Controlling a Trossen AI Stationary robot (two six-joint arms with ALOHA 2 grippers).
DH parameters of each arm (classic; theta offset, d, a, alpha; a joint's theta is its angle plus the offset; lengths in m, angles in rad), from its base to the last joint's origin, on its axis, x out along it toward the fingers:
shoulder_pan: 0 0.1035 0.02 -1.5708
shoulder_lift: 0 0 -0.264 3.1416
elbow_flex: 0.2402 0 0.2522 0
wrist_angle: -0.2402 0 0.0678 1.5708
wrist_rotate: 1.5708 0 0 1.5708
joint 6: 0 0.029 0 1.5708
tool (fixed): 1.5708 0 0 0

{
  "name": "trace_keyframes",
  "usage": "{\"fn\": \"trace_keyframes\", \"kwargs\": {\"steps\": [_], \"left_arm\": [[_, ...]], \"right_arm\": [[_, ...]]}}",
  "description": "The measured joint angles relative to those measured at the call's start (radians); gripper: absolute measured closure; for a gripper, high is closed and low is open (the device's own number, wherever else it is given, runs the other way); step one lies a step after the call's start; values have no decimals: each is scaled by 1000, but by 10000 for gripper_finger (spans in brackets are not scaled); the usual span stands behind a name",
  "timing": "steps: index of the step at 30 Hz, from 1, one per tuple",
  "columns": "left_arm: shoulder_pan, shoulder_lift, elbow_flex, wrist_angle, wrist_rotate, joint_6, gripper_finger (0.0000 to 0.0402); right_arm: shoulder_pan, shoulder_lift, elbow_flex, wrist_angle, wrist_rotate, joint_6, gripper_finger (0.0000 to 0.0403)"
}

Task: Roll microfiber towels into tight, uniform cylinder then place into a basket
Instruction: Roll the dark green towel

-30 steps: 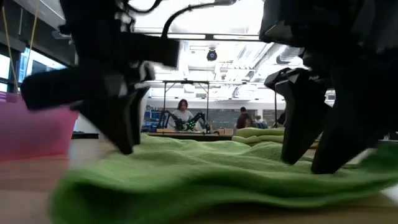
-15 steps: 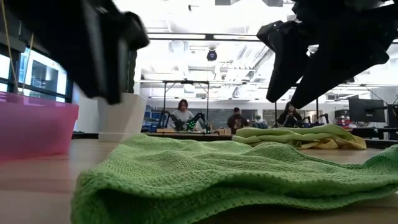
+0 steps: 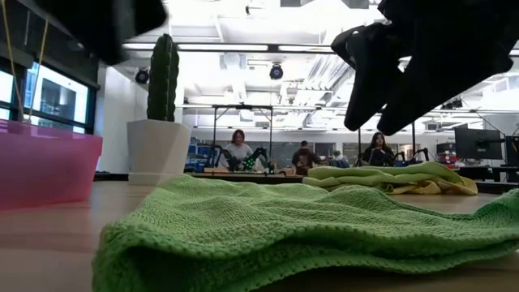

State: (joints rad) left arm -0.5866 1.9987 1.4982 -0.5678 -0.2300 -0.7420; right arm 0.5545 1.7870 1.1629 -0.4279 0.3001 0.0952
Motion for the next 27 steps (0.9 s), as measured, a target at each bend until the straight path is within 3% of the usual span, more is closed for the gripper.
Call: {"fn": "trace_keyframes", "kwargs": {"steps": [4, 9, 13, 16, 22, 27], "left_arm": [[25, -1, 0, 15, 70, -68, 271], [19, -65, 0, -93, 72, -117, 284], [-12, -151, 0, -149, -21, -89, 304], [-68, -204, 1, -198, -181, -94, 317], [-191, -216, -59, -95, -543, -77, 324], [-189, -182, -172, 81, -590, -92, 313]], "right_arm": [[0, -24, 0, -14, -30, 62, 234], [2, -118, 0, -77, -28, 18, 234], [-28, -198, -1, -176, -7, 1, 234], [-47, -260, -81, -144, 13, 3, 234], [-46, -393, -404, 311, 7, 74, 234], [-10, -403, -569, 712, -24, 43, 234]]}}
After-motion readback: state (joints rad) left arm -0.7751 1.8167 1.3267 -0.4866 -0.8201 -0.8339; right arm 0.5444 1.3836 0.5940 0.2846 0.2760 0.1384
